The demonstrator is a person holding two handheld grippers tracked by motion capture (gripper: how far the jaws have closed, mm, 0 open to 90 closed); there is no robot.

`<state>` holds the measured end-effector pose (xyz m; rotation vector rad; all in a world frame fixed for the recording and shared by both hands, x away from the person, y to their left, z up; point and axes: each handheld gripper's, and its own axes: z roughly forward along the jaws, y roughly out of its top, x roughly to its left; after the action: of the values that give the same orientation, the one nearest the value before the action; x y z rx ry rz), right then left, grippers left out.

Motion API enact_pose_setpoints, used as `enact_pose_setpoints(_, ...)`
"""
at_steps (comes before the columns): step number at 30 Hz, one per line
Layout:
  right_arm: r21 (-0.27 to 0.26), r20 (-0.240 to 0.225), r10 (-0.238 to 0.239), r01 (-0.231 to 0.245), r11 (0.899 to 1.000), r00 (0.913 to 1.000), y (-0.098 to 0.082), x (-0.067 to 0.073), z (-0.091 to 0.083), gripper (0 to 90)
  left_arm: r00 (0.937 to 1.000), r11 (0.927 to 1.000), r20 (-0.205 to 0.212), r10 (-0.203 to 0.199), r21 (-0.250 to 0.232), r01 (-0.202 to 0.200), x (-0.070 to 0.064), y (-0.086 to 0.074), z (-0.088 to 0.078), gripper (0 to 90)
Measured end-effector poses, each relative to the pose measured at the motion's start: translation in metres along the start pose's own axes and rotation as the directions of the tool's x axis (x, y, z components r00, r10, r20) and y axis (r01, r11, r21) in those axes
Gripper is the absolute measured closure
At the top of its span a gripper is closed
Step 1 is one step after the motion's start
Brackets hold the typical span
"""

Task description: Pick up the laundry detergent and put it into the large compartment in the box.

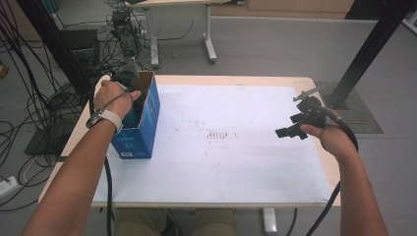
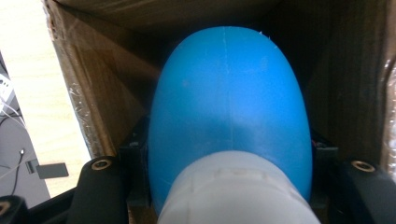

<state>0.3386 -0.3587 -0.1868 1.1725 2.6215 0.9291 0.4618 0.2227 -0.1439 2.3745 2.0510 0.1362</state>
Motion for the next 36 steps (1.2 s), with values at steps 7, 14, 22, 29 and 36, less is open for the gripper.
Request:
enact_pose_setpoints(7, 0.000, -0.002, 0.000, 0.000, 1.000, 1.0000, 0.0001, -0.0002, 0.0008, 8.1, 1.0000, 1.0000, -0.004, 0.000, -0.003, 0.000, -0.0016, -0.0001, 0.0015, 37.7)
enact_pose_setpoints(14, 0.000, -0.002, 0.000, 0.000, 1.000, 1.0000, 0.0006, 0.0001, 0.0013, 8.1, 1.0000, 1.0000, -0.002, 0.000, -0.001, 0.000, -0.0010, -0.0002, 0.0023, 37.7)
enact_pose_setpoints(22, 0.001, -0.002, -0.003, 0.003, 1.000, 1.0000, 0.0013, 0.0004, 0.0021, 8.1, 1.0000, 1.0000, -0.003, -0.001, 0.000, 0.001, -0.0011, -0.0006, 0.0025, 37.7)
enact_pose_setpoints(29, -0.001, 0.000, -0.003, 0.003, 1.000, 1.0000, 0.0004, 0.0007, 0.0002, 8.1, 1.0000, 1.0000, -0.001, -0.004, -0.003, 0.004, -0.0002, -0.0018, 0.0026, 37.7)
enact_pose_setpoints(36, -0.001, -0.001, -0.002, 0.002, 1.000, 1.0000, 0.0006, 0.0012, 0.0005, 8.1, 1.0000, 1.0000, 0.001, -0.004, -0.007, 0.004, 0.0005, -0.0026, 0.0027, 37.7)
